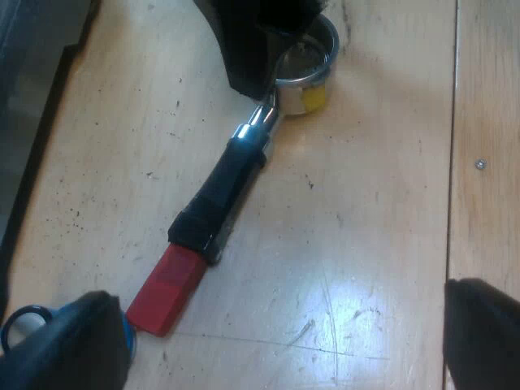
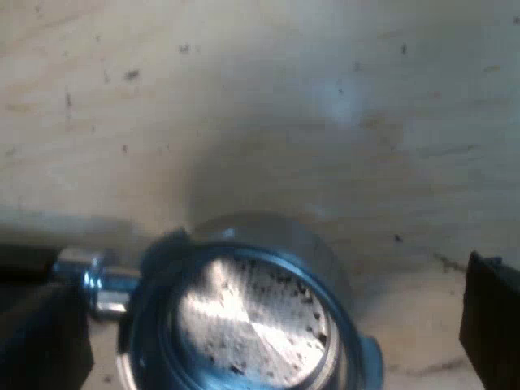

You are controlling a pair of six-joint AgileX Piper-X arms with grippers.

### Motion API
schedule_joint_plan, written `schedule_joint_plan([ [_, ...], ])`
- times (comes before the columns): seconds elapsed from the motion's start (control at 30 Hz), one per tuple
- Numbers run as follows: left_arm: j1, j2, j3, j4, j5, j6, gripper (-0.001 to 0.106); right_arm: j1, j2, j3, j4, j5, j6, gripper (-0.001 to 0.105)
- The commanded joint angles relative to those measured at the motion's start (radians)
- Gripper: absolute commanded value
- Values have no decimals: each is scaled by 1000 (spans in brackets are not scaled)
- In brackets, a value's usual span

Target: Put the handle in the coffee machine

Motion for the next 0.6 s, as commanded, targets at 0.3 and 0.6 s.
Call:
schedule_joint_plan([
  [0.3,-5,-1,3,5,5,-9,80,-18,86,-8,-50,-85,-21,94],
  [0.6,-5,-1,3,5,5,-9,80,-20,87,-8,-26,-111,-48,94],
])
